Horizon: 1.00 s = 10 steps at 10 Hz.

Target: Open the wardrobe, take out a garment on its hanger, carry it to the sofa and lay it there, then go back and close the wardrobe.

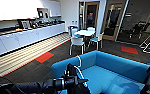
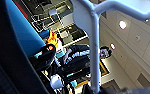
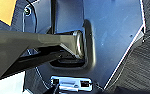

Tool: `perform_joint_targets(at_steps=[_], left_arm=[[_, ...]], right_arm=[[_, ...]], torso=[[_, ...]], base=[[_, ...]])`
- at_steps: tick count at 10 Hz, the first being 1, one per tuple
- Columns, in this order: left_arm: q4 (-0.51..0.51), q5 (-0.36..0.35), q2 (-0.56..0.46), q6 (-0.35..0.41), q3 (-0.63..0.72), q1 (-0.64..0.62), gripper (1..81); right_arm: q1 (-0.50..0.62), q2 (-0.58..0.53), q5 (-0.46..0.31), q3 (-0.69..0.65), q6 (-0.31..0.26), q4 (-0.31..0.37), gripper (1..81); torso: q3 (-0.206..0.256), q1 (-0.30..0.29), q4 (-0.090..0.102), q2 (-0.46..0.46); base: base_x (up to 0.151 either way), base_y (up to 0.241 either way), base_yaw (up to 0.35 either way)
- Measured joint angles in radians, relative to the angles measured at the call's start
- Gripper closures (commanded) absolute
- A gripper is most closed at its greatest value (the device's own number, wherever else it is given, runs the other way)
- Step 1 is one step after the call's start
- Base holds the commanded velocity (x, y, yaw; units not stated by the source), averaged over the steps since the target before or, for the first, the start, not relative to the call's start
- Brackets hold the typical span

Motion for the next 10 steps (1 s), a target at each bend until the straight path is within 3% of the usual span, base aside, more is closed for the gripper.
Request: perform_joint_targets(at_steps=[10], left_arm=[[0.001,0.0,-0.021,0.0,0.0,0.0,81.1]], right_arm=[[0.004,0.007,-0.001,-0.001,0.0,-0.001,1.0]], torso=[[0.0,0.0,0.0,0.0]], base=[[0.0,0.0,-0.26]])
